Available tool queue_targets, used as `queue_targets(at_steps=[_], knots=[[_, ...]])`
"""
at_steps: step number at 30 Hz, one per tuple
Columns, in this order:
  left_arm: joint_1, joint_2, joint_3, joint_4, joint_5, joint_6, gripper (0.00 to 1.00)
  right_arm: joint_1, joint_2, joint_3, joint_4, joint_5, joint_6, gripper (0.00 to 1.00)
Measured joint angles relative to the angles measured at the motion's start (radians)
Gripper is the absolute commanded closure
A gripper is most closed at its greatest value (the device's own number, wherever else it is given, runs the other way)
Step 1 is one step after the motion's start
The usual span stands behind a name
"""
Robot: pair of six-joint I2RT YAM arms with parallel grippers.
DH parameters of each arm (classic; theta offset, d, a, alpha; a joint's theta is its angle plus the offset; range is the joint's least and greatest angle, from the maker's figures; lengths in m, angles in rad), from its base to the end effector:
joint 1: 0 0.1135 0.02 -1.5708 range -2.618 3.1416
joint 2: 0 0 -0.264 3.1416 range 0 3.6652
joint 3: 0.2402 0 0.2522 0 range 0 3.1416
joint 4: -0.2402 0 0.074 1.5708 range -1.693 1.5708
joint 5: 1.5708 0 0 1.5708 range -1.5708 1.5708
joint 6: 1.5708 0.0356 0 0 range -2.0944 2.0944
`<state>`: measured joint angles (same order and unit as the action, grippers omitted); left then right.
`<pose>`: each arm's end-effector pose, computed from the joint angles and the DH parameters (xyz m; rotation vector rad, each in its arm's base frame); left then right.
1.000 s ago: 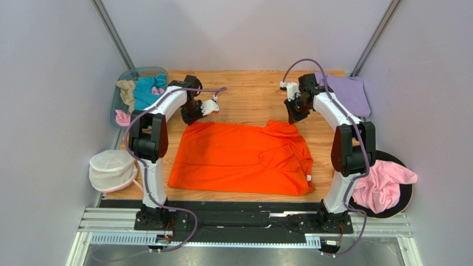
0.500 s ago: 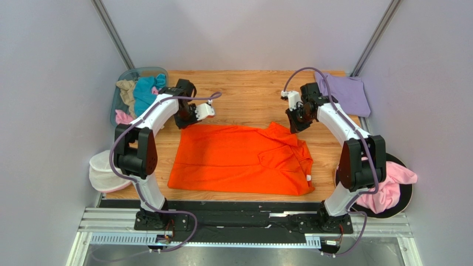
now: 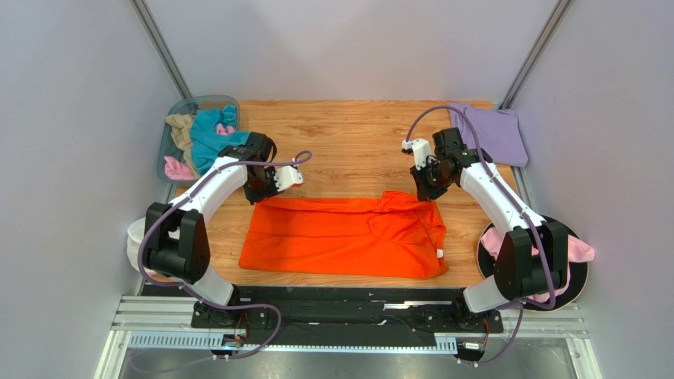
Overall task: Fold and stack the t-shirts
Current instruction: Fold the tshirt
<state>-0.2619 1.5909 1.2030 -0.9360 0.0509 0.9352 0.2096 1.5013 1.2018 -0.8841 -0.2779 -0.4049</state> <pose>0.2908 -0.0798 0.2341 1.6367 2.3836 0.0490 0.2858 0.0708 0.2617 -0.8912 2.5630 0.3257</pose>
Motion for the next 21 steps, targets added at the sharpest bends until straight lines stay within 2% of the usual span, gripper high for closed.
queue_targets(at_steps=[13,21], knots=[[-0.005,-0.03,-0.14,0.057,-0.021,-0.018,1.0,0.024,-0.14,-0.134,-0.057,-0.017,-0.025,1.0],[-0.005,-0.032,-0.177,0.081,-0.03,-0.018,1.0,0.024,-0.183,-0.167,-0.066,-0.02,-0.04,1.0]])
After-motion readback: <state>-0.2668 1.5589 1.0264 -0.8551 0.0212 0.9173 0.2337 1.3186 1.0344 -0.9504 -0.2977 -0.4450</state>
